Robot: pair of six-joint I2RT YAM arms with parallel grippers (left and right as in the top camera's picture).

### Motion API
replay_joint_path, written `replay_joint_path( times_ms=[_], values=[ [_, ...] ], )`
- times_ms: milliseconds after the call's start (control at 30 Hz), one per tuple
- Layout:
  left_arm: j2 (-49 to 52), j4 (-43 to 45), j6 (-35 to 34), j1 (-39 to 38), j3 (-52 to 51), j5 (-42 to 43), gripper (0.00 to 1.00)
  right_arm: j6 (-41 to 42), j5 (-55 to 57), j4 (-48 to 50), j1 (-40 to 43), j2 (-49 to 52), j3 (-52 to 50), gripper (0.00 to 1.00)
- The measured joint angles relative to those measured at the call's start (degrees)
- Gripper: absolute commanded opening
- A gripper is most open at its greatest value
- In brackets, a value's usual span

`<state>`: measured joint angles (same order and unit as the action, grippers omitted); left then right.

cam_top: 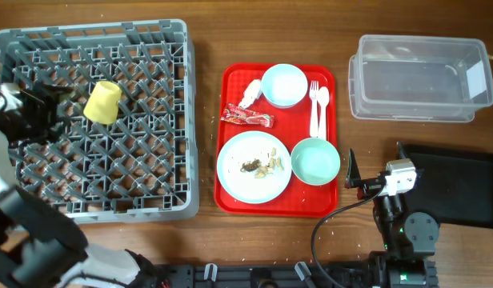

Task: Sort waste into correct bins and load items into the dishwasher rack
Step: 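Carry the yellow cup to the dish rack and lower it in, then open the left gripper to release the cup in the rack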

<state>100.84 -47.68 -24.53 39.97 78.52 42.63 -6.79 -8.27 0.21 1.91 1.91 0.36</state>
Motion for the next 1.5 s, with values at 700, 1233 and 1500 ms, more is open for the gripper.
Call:
replay_joint_path(
  times_ms=[700,1233,1500],
  values=[
    [2.3,13.7,2.0,-34.0,0.7,-54.8,0.04,0.0,0.0,0.0,0.0,0.0,0.0,1.00],
    [-0.4,3.6,-4.0,-32.1,1.5,-61.6,0.04,0.0,0.0,0.0,0.0,0.0,0.0,1.00],
    [-1.0,-1.7,-8.2,-23.7,1.5,-58.4,0.04,0.0,0.0,0.0,0.0,0.0,0.0,1.00]
  ],
)
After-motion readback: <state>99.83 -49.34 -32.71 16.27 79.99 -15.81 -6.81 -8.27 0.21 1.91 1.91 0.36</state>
